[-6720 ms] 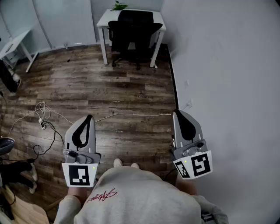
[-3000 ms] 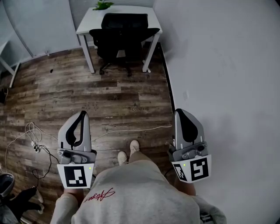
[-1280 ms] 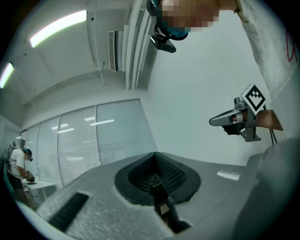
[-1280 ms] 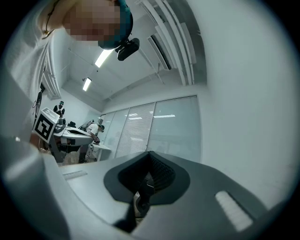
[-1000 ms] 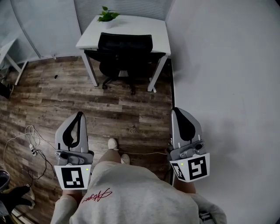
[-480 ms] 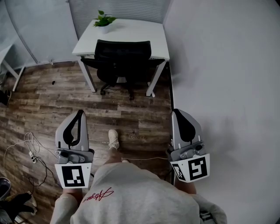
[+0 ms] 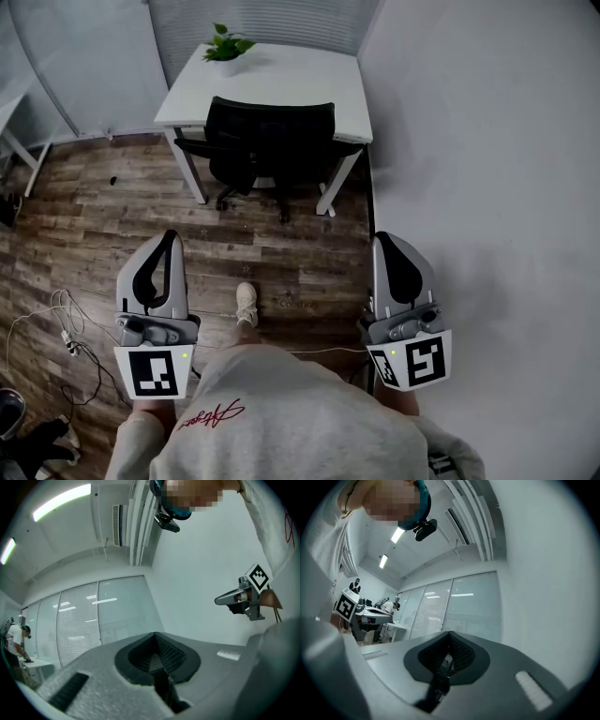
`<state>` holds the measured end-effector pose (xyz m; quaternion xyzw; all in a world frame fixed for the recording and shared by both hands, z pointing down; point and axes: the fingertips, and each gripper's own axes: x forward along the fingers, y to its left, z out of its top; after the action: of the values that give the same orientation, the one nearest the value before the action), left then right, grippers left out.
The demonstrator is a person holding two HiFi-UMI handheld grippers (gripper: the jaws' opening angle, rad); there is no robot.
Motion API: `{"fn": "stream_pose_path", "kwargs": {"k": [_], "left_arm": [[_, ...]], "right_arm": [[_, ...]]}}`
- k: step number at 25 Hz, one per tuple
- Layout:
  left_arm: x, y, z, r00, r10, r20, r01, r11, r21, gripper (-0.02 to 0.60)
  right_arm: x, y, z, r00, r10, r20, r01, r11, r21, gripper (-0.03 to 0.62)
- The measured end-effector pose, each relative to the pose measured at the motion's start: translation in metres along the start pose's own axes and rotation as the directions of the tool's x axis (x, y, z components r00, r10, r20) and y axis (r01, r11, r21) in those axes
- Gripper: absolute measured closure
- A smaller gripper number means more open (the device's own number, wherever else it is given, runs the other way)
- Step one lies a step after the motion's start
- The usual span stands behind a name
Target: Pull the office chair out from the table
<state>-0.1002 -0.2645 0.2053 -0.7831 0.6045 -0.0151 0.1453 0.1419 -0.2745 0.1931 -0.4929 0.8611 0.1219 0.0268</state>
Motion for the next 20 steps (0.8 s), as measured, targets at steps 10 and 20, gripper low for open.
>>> {"fn": "stream_pose_path", "kwargs": {"k": [10, 20], "left_arm": [[0.064, 0.032, -0.018, 1.000, -0.015, -0.002, 0.015, 1.000, 0.005, 0.580], [0.132, 0.058, -0.029, 0.998, -0.059, 0.005, 0.059, 0.998, 0.006, 0.580]], "right_arm": [[0.066, -0.020, -0.013, 1.000, -0.024, -0.006, 0.024, 1.000, -0.009, 0.595], [0.127, -0.044, -0.016, 0.998, -0.057, -0.005, 0.057, 0.998, -0.015, 0.595]]}}
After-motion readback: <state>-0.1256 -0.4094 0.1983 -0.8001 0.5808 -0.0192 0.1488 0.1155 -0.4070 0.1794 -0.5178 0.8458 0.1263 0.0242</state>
